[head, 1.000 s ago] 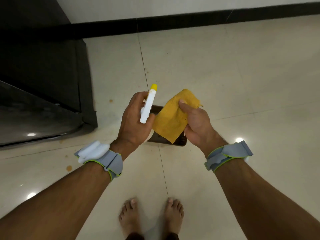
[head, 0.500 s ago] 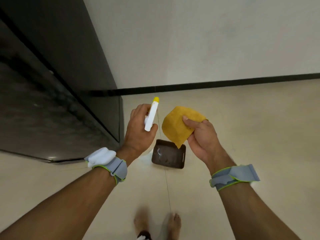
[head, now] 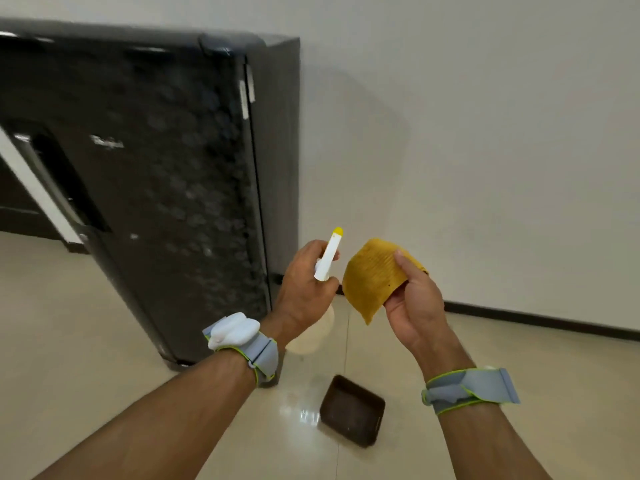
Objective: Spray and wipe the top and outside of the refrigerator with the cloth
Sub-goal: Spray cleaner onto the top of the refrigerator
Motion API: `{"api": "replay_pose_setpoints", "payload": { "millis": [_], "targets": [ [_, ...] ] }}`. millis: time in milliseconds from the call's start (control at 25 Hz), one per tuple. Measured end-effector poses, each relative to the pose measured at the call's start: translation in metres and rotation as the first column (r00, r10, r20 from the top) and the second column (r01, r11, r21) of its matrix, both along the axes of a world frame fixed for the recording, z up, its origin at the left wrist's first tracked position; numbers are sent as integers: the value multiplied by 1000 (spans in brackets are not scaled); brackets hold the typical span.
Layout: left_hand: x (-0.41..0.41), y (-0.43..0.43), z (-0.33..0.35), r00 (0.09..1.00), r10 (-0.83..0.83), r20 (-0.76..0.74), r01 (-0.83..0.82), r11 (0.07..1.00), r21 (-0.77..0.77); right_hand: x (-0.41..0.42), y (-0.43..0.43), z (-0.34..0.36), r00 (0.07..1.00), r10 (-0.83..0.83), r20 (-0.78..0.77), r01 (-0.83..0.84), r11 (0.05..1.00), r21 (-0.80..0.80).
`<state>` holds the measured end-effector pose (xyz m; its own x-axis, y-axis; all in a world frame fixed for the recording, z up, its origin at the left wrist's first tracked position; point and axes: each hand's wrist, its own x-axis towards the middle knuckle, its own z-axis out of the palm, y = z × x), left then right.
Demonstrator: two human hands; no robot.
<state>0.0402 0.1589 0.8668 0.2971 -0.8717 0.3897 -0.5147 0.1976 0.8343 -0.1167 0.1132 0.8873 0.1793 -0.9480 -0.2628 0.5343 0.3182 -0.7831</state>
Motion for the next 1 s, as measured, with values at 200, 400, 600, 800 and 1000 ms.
{"api": "replay_pose_setpoints", "payload": {
  "millis": [200, 400, 600, 800, 1000],
  "targets": [
    [21, 42, 69, 991, 121, -59, -125, 990, -69, 31, 28, 65, 995, 30, -99, -40, 994, -98],
    [66, 67, 128, 974, 226, -33, -228, 962, -148, 74, 43, 118, 992, 55, -114, -71, 988, -139],
    [134, 88, 164, 965, 260, -40, -263, 949, -175, 132, 53, 160, 997, 55, -55, -64, 982, -175],
    [207, 100, 188, 973, 230, -13, -229, 957, -179, 195, 63, 181, 999, 28, -46, -38, 973, -230],
    [254, 93, 198, 978, 207, 0, -205, 968, -148, 233, 57, 191, 997, -34, -64, 18, 971, -239]
  ]
}}
